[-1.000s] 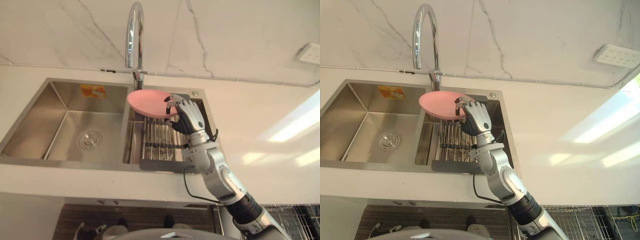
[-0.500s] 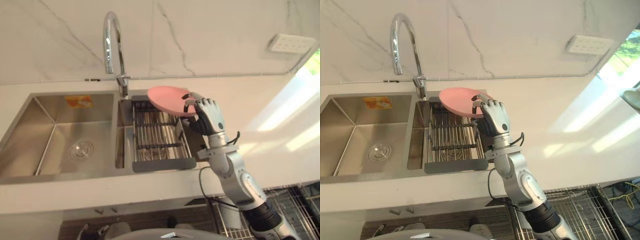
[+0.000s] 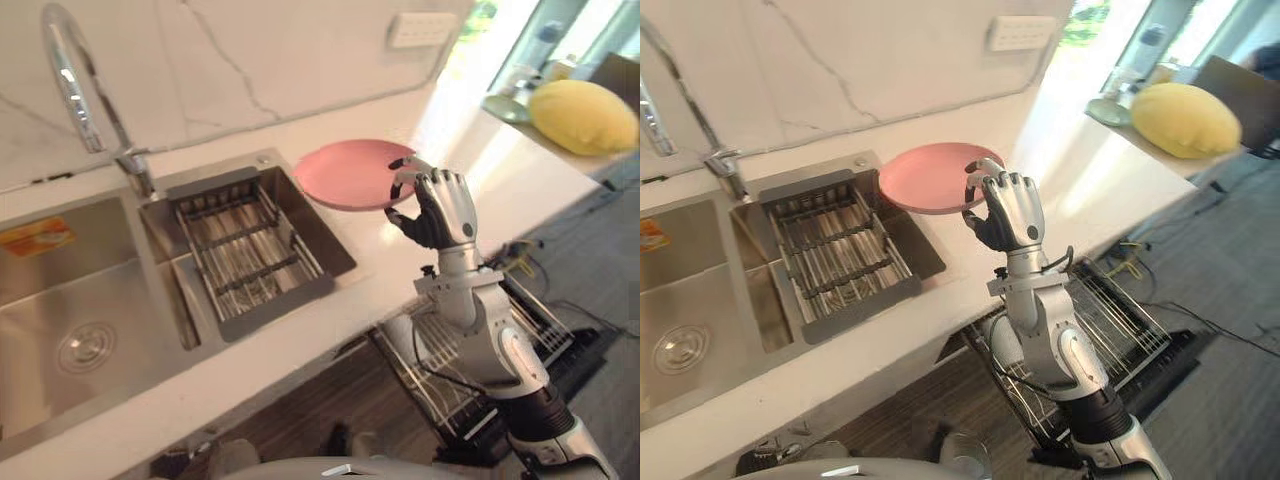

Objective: Walk over to the sink, pick up the cup, carry it to the dishwasher, place the cup inside the dishwasher, then close the dishwasher door

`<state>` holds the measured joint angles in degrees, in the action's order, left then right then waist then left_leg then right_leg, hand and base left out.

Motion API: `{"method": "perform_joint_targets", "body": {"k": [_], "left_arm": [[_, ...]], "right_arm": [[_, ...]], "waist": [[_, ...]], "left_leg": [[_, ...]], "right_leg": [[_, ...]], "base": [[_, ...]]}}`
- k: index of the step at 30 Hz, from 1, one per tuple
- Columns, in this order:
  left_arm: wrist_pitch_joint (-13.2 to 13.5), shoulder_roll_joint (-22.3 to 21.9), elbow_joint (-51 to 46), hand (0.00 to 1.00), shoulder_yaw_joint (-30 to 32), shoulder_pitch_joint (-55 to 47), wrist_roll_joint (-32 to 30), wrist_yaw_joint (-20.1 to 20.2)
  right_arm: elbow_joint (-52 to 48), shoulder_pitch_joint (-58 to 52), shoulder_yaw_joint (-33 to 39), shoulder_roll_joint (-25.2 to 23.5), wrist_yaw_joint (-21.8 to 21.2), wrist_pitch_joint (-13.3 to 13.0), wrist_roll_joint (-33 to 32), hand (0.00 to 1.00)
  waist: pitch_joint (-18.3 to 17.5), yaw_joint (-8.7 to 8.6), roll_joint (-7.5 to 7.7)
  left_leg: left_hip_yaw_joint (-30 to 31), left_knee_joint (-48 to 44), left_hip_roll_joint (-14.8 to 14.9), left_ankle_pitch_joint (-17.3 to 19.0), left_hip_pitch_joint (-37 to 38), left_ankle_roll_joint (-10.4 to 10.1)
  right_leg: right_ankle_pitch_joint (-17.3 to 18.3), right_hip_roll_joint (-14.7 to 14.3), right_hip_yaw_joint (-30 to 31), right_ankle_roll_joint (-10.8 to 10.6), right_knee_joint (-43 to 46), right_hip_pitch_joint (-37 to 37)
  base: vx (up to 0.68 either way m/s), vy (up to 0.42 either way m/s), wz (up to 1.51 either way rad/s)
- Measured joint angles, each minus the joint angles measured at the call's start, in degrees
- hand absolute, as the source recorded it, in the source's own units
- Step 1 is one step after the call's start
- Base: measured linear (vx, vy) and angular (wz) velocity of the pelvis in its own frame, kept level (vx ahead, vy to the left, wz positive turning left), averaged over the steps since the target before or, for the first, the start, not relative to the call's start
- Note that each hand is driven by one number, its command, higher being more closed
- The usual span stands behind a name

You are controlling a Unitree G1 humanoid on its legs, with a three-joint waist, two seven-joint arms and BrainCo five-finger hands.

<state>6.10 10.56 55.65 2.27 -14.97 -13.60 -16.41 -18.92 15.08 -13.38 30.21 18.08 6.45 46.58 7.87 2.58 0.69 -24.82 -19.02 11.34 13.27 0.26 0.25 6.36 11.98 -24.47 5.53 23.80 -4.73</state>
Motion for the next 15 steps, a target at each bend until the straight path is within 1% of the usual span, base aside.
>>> {"method": "perform_joint_targets", "body": {"k": [1, 2, 3, 4, 5, 6, 7, 8, 9, 10, 11, 12, 14, 15], "left_arm": [[0.16, 0.26, 0.00, 0.00, 0.11, -0.27, 0.15, -0.05], [0.06, 0.89, 0.03, 0.00, 2.12, -1.09, 1.36, -0.66], [0.04, 1.45, 0.01, 0.00, 2.83, -1.41, 2.14, -0.93], [-0.42, 1.76, 0.26, 0.00, 3.86, -1.21, 2.48, -0.98], [-0.61, 1.05, 0.67, 0.00, 4.08, -1.44, 3.36, -0.94], [-0.62, 1.02, 0.82, 0.00, 4.07, -1.78, 3.41, -0.97], [-0.82, 1.04, 1.54, 0.00, 4.30, -2.08, 3.55, -1.15], [-1.13, 1.01, 1.64, 0.00, 4.37, -1.93, 3.67, -1.22], [-1.32, 1.01, 1.66, 0.00, 4.54, -2.05, 3.95, -1.50], [-1.36, 1.07, 1.66, 0.00, 4.89, -2.15, 3.95, -1.93], [-1.31, 1.38, 1.62, 0.00, 5.36, -2.13, 3.64, -2.05], [-1.11, 1.54, 1.59, 0.00, 5.65, -2.03, 3.17, -2.07], [-0.26, 1.86, 1.37, 0.00, 6.55, -2.15, 1.92, -2.07], [-0.09, 1.83, 1.34, 0.00, 6.56, -2.20, 1.64, -2.05]], "right_arm": [[1.23, 1.24, -0.01, -0.01, -0.04, 0.06, 0.26, 1.00], [3.00, 3.05, -0.05, 0.00, -0.27, 0.13, 1.04, 1.00], [3.49, 3.60, 0.00, 0.04, -0.29, 0.20, 1.07, 1.00], [4.35, 4.27, 0.25, 0.27, -0.37, 0.36, 1.06, 1.00], [4.65, 4.36, 0.39, 0.58, -0.46, 1.33, 1.07, 1.00], [4.62, 4.36, 0.39, 0.65, -0.47, 1.34, 1.11, 1.00], [4.62, 4.34, 0.41, 1.41, -0.50, 1.51, 1.12, 1.00], [4.68, 4.34, 0.41, 1.73, -0.54, 1.66, 1.11, 1.00], [4.68, 4.29, 0.47, 1.98, -0.55, 2.31, 1.07, 1.00], [4.68, 4.22, 0.71, 1.98, -0.55, 2.60, 1.07, 1.00], [4.66, 3.71, 1.57, 1.99, -0.50, 2.59, 1.01, 1.00], [4.66, 3.23, 2.38, 1.98, -0.49, 2.47, 0.96, 1.00], [4.65, 1.57, 4.91, 1.98, -0.46, 2.28, 0.91, 1.00], [4.65, 1.16, 5.37, 1.98, -0.45, 2.17, 0.86, 1.00]], "waist": [[-0.17, 0.55, 0.29], [-0.68, 1.26, 1.25], [-1.08, 1.51, 2.14], [-1.15, 1.86, 1.98], [-1.59, 2.77, 0.42], [-1.65, 2.92, 0.31], [-1.53, 2.58, 0.57], [-1.50, 2.45, 0.62], [-1.45, 2.33, 0.71], [-1.47, 2.35, 0.89], [-1.58, 2.13, 1.49], [-1.63, 2.14, 1.83], [-2.11, 2.41, 3.44], [-2.21, 2.44, 3.86]], "left_leg": [[-1.67, -0.02, 1.23, -0.43, -0.04, -0.74], [-3.99, -0.53, 2.52, -0.93, -0.36, -1.84], [-4.81, -1.17, 2.58, -0.80, -0.67, -2.55], [-4.23, -1.55, 3.19, -0.94, -0.95, -3.41], [-1.75, 2.42, 2.40, -2.83, -0.94, -4.09], [-2.26, 4.02, 2.48, -3.92, -0.39, -4.41], [-3.78, 6.04, 2.04, -5.41, 0.06, -5.02], [-4.17, 6.35, 1.96, -5.87, 0.09, -5.14], [-4.89, 7.13, 1.97, -6.63, 0.56, -5.56], [-5.21, 7.73, 1.93, -7.12, 0.98, -5.81], [-5.15, 8.32, 1.67, -7.81, 1.05, -5.85], [-5.14, 8.56, 1.53, -8.02, 1.01, -6.01], [-5.23, 10.44, 0.76, -9.21, 0.99, -6.45], [-5.23, 10.89, 0.39, -9.40, 0.98, -6.72]], "right_leg": [[0.12, 2.18, -1.78, -0.12, 1.16, 1.21], [-2.95, 6.12, -3.62, 0.89, 1.84, 2.94], [-6.32, 7.34, -3.93, 0.07, 1.10, 3.43], [-6.42, 5.73, -4.18, -2.17, -0.47, 3.00], [-7.58, 3.20, -4.24, -1.89, -5.07, 3.05], [-7.86, 2.43, -4.20, -2.20, -7.76, 3.62], [-7.90, 1.58, -4.56, -2.47, -11.61, 4.14], [-8.18, 1.21, -4.63, -2.95, -12.76, 4.25], [-8.99, 0.34, -4.47, -4.42, -15.00, 4.81], [-9.26, -0.27, -4.36, -4.98, -16.18, 5.25], [-9.36, -0.52, -4.34, -6.34, -17.40, 5.75], [-9.33, -0.73, -4.26, -6.63, -18.17, 5.93], [-10.14, -1.29, -4.25, -8.36, -22.62, 7.17], [-10.25, -1.27, -4.28, -9.15, -23.50, 7.41]], "base": [[-0.12, -0.174, -1.27], [-0.06, -0.163, -1.03], [-0.08, -0.238, -0.99], [-0.13, -0.231, -1.02], [-0.13, -0.204, -1.03], [-0.11, -0.186, -0.95], [-0.04, -0.140, -0.45], [-0.05, -0.153, -0.40], [-0.05, -0.086, -0.30], [-0.08, -0.114, -0.21], [-0.08, -0.091, -0.07], [-0.11, -0.099, 0.02], [-0.10, -0.060, 0.00], [-0.09, -0.041, 0.02]]}}
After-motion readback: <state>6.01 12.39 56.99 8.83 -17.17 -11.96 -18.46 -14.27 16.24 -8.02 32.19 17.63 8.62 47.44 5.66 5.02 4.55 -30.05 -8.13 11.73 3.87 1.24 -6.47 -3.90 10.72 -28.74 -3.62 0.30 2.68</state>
